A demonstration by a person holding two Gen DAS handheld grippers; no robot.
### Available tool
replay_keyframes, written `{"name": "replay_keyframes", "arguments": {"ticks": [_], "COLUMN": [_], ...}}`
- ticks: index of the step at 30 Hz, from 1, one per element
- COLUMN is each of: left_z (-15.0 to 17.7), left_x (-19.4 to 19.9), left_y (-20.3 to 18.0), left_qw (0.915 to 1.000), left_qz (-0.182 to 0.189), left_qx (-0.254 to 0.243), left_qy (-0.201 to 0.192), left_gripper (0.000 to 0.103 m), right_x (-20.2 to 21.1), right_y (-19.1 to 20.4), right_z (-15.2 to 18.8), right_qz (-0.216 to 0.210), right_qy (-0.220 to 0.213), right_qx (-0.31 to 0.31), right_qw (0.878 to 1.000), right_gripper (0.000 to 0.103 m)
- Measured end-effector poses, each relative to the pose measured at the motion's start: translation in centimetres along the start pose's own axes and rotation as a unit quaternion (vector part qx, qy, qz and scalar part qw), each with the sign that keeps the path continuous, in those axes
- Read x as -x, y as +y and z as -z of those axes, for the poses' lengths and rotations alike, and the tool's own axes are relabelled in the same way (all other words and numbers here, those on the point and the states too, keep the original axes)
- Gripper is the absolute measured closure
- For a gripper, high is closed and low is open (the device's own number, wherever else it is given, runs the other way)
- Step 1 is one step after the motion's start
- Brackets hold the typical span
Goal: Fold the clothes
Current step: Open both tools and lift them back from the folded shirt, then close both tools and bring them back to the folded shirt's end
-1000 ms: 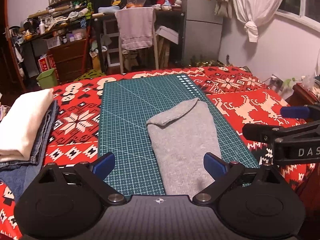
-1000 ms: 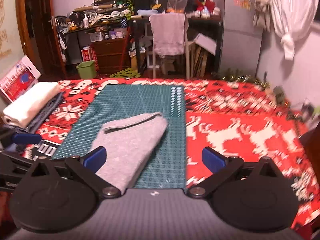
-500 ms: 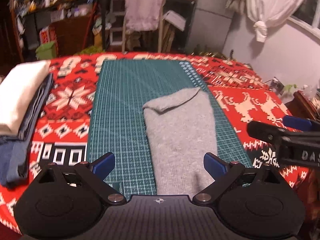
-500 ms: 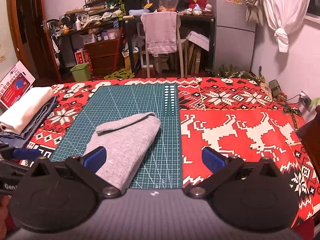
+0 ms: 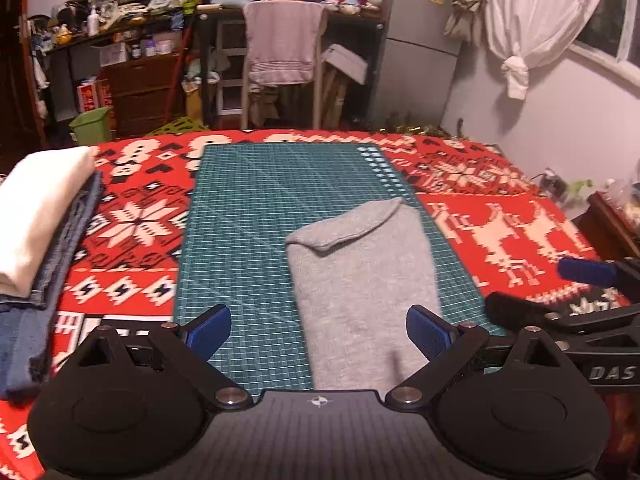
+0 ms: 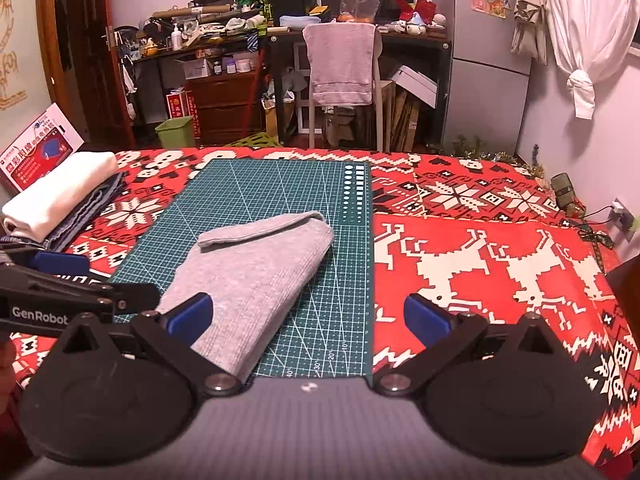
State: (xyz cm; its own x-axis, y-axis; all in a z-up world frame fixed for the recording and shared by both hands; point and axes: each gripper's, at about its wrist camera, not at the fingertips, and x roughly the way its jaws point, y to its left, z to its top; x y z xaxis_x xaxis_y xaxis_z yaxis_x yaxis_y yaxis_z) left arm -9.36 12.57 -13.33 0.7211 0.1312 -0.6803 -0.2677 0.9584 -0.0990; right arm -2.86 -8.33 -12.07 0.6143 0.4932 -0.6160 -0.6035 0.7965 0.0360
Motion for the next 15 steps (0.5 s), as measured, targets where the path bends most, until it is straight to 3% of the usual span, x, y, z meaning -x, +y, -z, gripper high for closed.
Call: {"name": "replay_keyframes", "arguments": {"ticks": [6,10,15], "left_z": [0.0,0.0,-0.3], "left_x": [-0.5,-0.7,-0.6], "left_y": [-0.5,0.1,2.1], "left_qw": [0.9998,0.9995,0.9938], "left_qz": [0.007,0.028,0.066], "left_qx": [-0.016,-0.001,0.087], "left_qy": [-0.007,-0.015,-0.018], "left_gripper": [0.01,0.01,0.01], "right_x": [-0.1,-0.4,-0.5], "right_y": [0.0,-0.3,-0.7], "right_z": [0.1,0.2,-0.2], "right_qz": [0.009,0.0,0.0], "right_qy": [-0.005,-0.007,0.005], "right_qx": [0.011,-0.004,-0.005], "right_qw": [1.0,1.0,1.0], "right_gripper": [0.0,0.0,0.001]}}
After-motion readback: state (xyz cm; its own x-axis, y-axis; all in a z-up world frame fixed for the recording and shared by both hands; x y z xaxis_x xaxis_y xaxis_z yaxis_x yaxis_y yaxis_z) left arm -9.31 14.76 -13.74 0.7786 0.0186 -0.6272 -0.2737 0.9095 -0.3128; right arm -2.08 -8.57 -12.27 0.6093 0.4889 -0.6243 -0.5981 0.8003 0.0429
